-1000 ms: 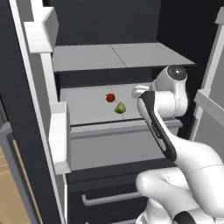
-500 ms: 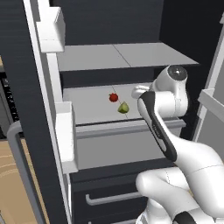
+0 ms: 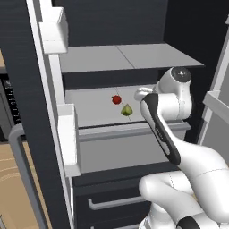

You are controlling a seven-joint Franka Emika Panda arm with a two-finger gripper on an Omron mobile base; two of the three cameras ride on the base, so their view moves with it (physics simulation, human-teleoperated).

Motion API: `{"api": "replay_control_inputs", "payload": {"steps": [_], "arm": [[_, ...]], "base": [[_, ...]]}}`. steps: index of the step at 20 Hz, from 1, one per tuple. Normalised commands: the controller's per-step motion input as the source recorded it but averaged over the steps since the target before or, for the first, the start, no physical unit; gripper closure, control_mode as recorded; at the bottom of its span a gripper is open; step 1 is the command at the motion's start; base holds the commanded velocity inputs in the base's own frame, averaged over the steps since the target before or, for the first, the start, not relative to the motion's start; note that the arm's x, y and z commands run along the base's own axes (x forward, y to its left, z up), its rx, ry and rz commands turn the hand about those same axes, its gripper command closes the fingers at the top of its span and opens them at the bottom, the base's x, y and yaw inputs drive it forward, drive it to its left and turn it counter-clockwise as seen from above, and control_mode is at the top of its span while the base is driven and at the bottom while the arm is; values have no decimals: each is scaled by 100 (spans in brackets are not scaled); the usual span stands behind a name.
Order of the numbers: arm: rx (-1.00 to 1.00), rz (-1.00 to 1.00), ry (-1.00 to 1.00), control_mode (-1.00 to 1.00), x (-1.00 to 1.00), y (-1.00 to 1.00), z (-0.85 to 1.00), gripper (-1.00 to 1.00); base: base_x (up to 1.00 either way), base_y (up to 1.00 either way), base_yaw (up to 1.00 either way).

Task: Take the lemon wedge from the fridge and place it on the plate with fish on the dining counter.

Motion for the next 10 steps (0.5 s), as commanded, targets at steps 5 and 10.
{"api": "replay_control_inputs", "payload": {"steps": [5,10], "arm": [[0,0,0,100,0,0,0,-100],[0,0,0,100,0,0,0,-100]], "base": [[10,56,0],[10,32,0]]}}
